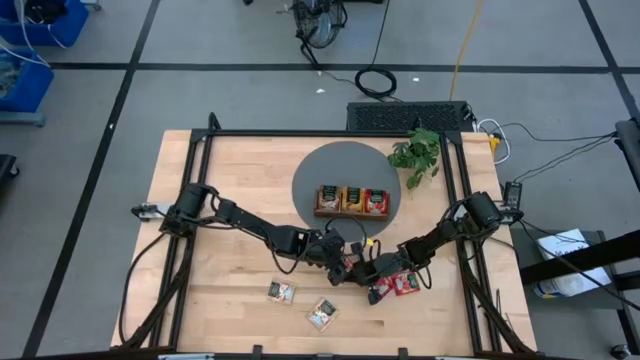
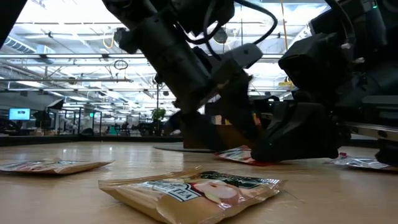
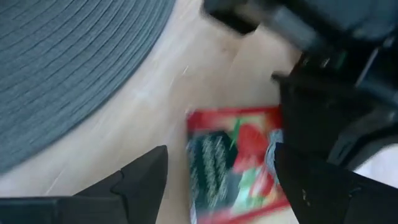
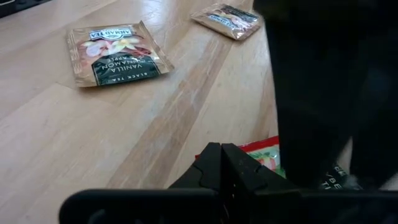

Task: Pick & Place Tea
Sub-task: Put the red tea bag into the right section of the wooden organizer

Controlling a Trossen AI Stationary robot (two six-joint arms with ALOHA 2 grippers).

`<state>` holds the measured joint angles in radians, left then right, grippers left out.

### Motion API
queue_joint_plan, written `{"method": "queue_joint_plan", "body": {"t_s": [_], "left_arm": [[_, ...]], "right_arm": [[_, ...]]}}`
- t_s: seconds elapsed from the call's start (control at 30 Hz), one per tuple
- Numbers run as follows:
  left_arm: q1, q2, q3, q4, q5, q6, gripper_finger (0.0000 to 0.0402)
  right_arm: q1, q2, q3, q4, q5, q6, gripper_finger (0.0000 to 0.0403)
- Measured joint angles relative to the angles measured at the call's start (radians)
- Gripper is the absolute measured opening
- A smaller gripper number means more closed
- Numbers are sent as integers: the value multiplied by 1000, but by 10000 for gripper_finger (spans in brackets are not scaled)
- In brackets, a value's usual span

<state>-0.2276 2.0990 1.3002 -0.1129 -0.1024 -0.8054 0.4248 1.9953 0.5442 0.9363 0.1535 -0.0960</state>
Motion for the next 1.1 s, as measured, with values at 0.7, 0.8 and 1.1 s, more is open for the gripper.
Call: {"method": "queue_joint_plan", "body": {"t_s": [0.7, 0.8, 1.1], "left_arm": [[-5, 37, -1, 32, 100, 75, 140], [-6, 38, -1, 28, 105, 103, 83], [-10, -5, -6, -8, 121, 217, 13]], "right_arm": [[-13, 0, 2, -44, 3, -3, 0], [-13, 0, 2, -43, 3, -3, 0], [-7, -5, 1, -22, 3, -2, 0]]}}
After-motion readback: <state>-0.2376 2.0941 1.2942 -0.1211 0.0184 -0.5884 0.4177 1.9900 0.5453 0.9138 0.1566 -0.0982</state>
